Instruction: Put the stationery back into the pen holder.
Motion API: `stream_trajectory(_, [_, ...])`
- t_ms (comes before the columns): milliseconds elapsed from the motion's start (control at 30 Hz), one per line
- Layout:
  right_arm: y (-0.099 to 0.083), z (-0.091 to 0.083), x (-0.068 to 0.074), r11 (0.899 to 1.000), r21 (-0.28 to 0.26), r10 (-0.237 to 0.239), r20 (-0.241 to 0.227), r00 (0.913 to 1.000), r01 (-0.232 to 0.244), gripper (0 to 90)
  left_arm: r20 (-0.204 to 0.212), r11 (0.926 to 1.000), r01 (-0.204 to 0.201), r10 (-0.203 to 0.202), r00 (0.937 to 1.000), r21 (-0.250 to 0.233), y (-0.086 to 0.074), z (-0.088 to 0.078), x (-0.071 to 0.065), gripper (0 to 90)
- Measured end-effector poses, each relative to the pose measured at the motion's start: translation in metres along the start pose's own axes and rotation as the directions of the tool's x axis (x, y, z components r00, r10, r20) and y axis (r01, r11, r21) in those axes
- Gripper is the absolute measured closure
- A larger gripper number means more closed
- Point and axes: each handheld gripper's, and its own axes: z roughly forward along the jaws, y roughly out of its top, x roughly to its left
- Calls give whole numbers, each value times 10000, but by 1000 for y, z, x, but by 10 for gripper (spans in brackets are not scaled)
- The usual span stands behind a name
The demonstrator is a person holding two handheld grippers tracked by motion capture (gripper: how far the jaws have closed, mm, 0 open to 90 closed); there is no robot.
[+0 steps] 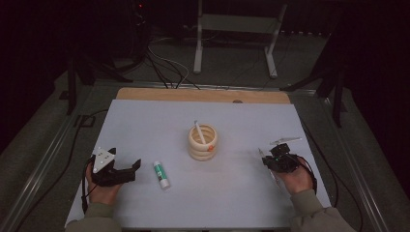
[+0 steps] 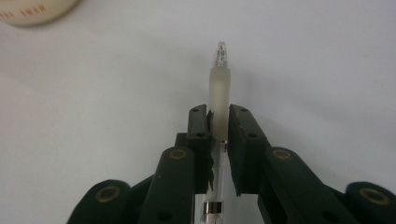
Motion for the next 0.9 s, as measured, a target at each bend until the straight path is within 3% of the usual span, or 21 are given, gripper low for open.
stream_trajectory(400, [29, -7, 16, 9964, -770, -376, -103, 9992, 367, 806, 1, 10000, 17, -17, 10000, -25, 0, 0, 1, 4])
stream_trajectory(600, [44, -11, 24, 9916, -1229, -451, -431, 9981, 395, 806, 11, 10000, -12, 13, 10000, -29, 0, 0, 0, 4])
stream_trajectory(900, [69, -17, 37, 9823, -1758, -745, -540, 9958, 640, 806, -8, 10000, -2, 2, 10000, -6, 0, 0, 1, 4])
